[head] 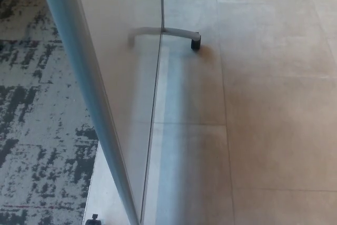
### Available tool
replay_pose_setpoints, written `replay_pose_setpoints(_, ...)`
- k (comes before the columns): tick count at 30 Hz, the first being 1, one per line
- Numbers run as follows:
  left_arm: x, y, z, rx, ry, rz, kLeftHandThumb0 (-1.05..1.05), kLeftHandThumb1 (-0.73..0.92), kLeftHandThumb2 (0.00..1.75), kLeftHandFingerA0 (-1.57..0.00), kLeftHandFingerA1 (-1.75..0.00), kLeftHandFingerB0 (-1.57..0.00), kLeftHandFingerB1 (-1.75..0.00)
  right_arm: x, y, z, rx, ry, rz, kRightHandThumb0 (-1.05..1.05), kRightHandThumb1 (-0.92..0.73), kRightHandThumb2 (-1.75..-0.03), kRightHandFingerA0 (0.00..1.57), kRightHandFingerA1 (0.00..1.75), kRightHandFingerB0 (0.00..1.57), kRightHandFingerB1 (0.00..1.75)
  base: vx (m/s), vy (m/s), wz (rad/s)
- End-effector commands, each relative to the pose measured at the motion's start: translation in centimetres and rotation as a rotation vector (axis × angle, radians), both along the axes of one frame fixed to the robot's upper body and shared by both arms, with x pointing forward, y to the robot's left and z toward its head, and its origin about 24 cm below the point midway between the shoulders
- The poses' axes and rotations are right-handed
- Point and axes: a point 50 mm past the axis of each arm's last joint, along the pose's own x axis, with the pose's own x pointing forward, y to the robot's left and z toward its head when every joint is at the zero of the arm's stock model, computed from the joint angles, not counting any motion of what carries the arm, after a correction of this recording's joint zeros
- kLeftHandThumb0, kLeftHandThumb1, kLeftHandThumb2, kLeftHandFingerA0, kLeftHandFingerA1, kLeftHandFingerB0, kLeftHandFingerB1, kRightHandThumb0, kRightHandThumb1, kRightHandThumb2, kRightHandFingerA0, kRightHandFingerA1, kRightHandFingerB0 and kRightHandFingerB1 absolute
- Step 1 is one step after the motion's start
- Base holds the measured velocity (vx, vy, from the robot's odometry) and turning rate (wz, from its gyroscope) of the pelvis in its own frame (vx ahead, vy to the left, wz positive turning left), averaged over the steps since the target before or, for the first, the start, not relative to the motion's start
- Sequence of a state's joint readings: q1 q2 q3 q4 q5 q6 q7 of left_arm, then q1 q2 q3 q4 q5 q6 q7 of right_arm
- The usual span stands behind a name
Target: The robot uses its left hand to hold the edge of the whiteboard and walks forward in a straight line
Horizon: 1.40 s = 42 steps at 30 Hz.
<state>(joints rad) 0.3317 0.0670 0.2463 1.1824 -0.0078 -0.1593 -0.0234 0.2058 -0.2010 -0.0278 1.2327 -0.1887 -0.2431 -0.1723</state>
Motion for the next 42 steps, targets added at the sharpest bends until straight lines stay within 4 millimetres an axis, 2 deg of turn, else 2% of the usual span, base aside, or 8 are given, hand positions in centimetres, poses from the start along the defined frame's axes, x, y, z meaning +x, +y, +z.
replay_pose_setpoints(1,0.8,1.1,0.7,0.078,-0.145,0.018,-0.26,0.54,0.55,-0.81,-0.93,-0.58,-0.48,0.8,-0.7,0.9,-0.084,-0.141,0.005,-0.26,-0.48,-0.55,0.55,0.47,0.42,0.34,0.0,0.0,0.0)
replay_pose_setpoints(7,1.0,1.2,0.9,0.12,-0.168,0.025,-0.41,0.37,0.75,-0.53,-0.72,-0.51,-0.58,0.6,-0.7,0.9,-0.085,-0.141,0.018,-0.27,-0.49,-0.55,0.55,0.46,0.41,0.34,0.0,0.0,0.0)
replay_pose_setpoints(8,1.3,1.4,1.0,0.143,-0.179,0.013,-0.35,0.46,0.53,-0.54,-0.66,-0.55,-0.49,0.5,-0.7,0.9,-0.086,-0.143,0.021,-0.28,-0.48,-0.55,0.54,0.46,0.42,0.34,0.0,0.0,0.0)
replay_pose_setpoints(30,7.5,5.9,5.4,0.381,-0.51,-0.188,-0.76,0.33,0.7,-0.2,-0.76,-0.26,-0.48,3.5,-1.3,1.6,-0.071,-0.282,-0.079,-0.4,-0.53,-0.56,0.41,0.47,0.3,0.33,0.0,0.0,0.0)
replay_pose_setpoints(36,10.4,6.7,7.4,0.426,-0.627,-0.29,-0.72,0.44,0.56,-0.03,-0.57,-0.15,-0.39,3.5,-1.4,1.6,-0.082,-0.268,-0.069,-0.4,-0.53,-0.56,0.41,0.46,0.32,0.32,0.0,0.0,0.0)
replay_pose_setpoints(37,11.2,6.7,8.0,0.414,-0.668,-0.305,-0.38,0.13,0.81,-0.04,-0.56,0.0,-0.5,3.3,-1.5,1.6,-0.081,-0.267,-0.071,-0.4,-0.53,-0.56,0.42,0.45,0.33,0.32,0.0,0.0,0.0)
replay_pose_setpoints(39,12.7,6.4,9.1,0.392,-0.734,-0.32,-0.73,0.45,0.54,-0.01,-0.46,-0.16,-0.36,2.9,-1.6,1.5,-0.087,-0.252,-0.075,-0.4,-0.53,-0.56,0.4,0.46,0.33,0.33,0.0,0.0,0.0)
replay_pose_setpoints(42,14.4,5.3,10.5,0.369,-0.792,-0.381,-0.76,0.46,0.54,-0.01,-0.47,-0.12,-0.35,3.1,-1.6,1.5,-0.111,-0.241,-0.055,-0.42,-0.52,-0.56,0.41,0.48,0.34,0.33,0.0,0.0,0.0)
